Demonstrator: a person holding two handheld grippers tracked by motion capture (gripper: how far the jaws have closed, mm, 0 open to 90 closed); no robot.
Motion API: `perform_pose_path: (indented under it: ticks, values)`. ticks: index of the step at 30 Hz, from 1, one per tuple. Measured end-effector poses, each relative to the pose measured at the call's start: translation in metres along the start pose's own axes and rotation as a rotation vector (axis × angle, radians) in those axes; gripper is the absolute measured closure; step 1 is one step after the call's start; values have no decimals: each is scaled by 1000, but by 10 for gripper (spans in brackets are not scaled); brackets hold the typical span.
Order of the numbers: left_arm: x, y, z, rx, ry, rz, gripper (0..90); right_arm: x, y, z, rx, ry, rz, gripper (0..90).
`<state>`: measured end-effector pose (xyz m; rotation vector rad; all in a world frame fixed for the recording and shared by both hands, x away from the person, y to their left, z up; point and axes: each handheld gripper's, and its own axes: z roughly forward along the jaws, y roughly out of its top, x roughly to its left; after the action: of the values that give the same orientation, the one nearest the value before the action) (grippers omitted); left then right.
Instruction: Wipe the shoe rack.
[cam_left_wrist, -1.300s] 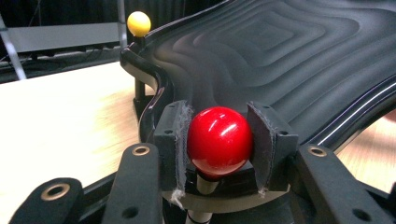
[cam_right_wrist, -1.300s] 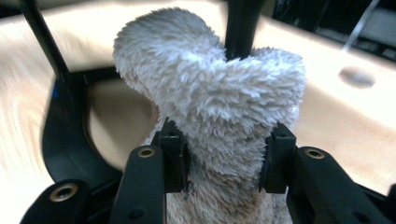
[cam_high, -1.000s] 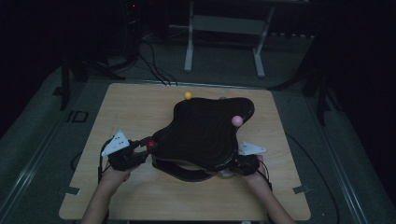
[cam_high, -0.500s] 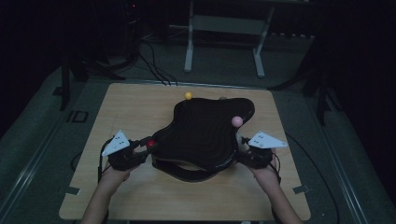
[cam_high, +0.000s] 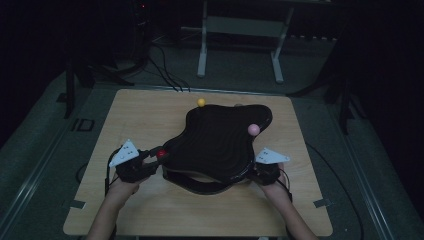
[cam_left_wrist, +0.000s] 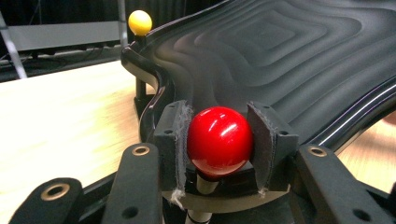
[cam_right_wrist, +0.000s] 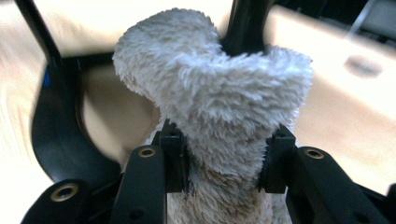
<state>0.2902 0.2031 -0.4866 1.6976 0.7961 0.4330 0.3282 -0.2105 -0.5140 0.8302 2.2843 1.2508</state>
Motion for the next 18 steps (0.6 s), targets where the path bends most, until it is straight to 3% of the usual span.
perform_pose_path:
  ticks: [2,7,11,15,18]
  values:
    - [0,0,0,2,0,1,591,-1,-12,10,53,15,0,611]
    - [1,0,0,-1,-5,-5,591,0,-14,12,72,14,10,585]
    - [1,0,0,-1,-8,-7,592,-1,-8,7,63,20,26,536]
    - [0,0,0,1,-2,-2,591,1,6,-3,44,-4,3,520]
    - [0,1,0,4,0,2,591,-2,15,-12,5,1,15,521]
